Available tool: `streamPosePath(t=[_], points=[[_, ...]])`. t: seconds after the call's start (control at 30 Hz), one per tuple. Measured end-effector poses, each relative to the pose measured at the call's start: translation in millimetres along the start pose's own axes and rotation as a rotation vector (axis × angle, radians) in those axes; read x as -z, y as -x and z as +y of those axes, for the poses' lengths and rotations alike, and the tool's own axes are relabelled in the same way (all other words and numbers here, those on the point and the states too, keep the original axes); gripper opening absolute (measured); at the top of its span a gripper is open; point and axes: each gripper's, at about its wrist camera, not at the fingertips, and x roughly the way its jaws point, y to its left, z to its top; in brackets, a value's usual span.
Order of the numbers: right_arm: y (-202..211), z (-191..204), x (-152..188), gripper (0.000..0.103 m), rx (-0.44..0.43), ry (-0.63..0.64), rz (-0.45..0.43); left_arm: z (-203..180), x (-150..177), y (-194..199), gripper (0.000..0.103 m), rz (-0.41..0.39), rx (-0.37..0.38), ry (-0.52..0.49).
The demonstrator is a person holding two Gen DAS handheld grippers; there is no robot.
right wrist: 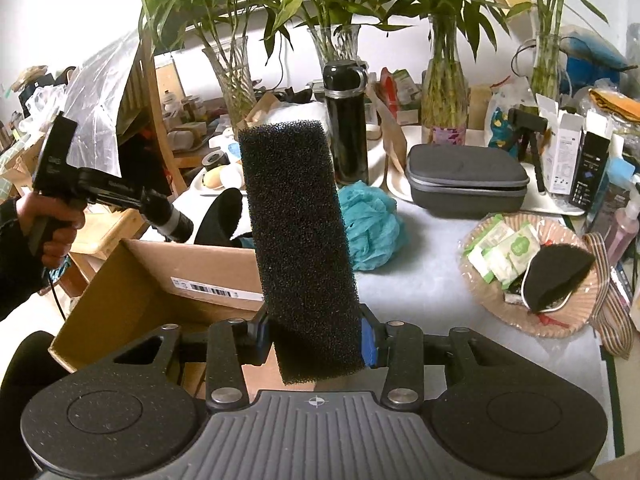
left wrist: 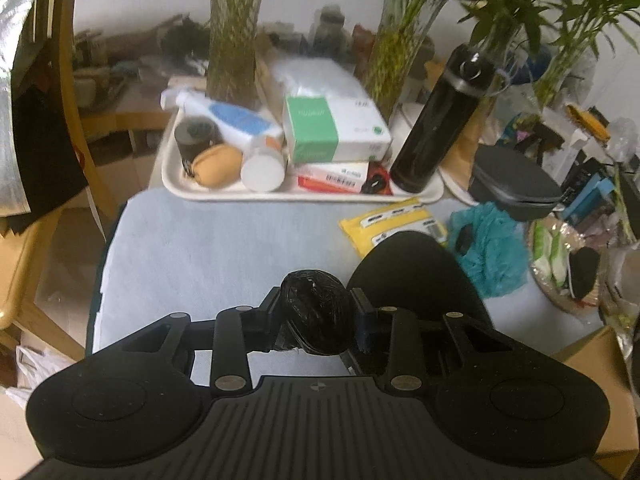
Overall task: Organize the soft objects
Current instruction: 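Lift the black bag and sponge and carry both over the box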
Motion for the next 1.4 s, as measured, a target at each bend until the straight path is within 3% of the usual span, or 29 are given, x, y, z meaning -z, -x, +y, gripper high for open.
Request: streamPosePath(t=[0.43,0.63,1.0,1.1,1.17,1.4], points=[[-5,19,6,0.045,-0.016,-0.041,0.103,-19,6,66,0.035,-0.126,0.040,-0.035],[-14,27,9,0.045,-0.053,-0.087,0.202,-33,15,98,0.035,-0.185,0.072,-0.058],[-24,41,11,0.047,0.006,-0.135,0.276,-51,40,143,0.035,-0.255,0.137,-0.072],[-17,48,10,0.058,0.006,-0.099,0.243,-57,49,151,0.035,-0.270,0.148,-0.083],[-10,51,10,0.079,-0.005,-0.084,0.213,-60,56,156,0.035,-0.274,0.155,-0.090],[4,48,17,0.094,-0.016,-0.045,0.148,-70,76,157,0.035,-0.263,0.162,-0.123]])
